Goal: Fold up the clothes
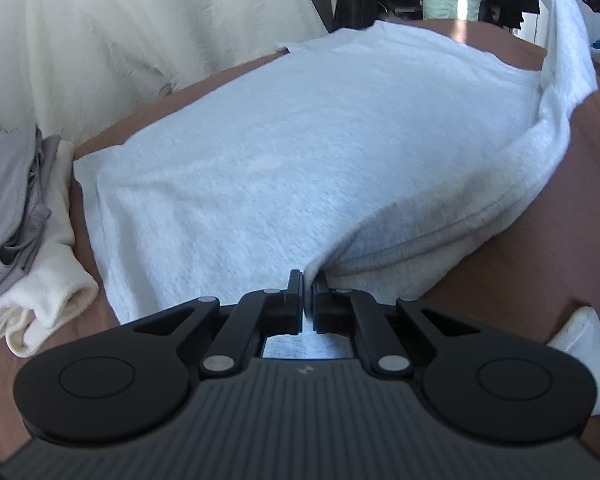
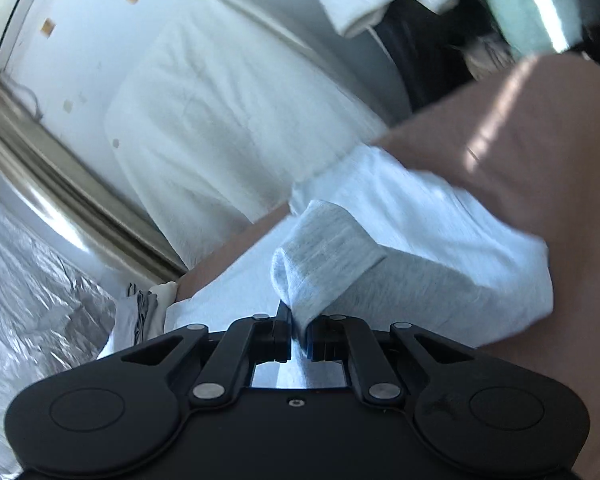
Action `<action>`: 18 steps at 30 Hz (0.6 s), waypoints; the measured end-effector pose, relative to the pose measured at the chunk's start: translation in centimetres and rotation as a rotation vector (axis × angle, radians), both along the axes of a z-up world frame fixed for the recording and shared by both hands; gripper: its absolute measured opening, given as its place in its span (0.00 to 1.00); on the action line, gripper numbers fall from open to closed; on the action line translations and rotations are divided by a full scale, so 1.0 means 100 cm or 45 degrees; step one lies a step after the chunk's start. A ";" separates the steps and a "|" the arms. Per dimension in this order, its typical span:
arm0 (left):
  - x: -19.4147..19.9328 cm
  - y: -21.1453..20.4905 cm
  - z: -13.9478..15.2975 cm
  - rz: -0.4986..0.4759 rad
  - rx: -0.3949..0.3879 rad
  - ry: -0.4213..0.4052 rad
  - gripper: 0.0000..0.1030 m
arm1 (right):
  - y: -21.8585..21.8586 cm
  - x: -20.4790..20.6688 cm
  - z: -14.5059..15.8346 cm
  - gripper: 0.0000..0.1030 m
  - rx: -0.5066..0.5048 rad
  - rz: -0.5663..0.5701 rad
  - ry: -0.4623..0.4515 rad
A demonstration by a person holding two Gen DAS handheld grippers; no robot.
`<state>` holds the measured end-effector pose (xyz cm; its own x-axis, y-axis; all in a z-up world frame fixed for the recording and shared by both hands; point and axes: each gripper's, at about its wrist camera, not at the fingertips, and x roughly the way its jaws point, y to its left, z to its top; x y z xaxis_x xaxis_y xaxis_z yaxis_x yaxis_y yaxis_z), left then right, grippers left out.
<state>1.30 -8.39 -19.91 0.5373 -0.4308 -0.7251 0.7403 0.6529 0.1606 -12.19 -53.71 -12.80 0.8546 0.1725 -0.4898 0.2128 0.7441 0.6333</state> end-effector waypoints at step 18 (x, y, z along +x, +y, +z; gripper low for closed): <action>0.024 -0.002 0.022 0.079 -0.200 -0.075 0.03 | -0.034 0.018 -0.022 0.09 -0.059 -0.131 0.091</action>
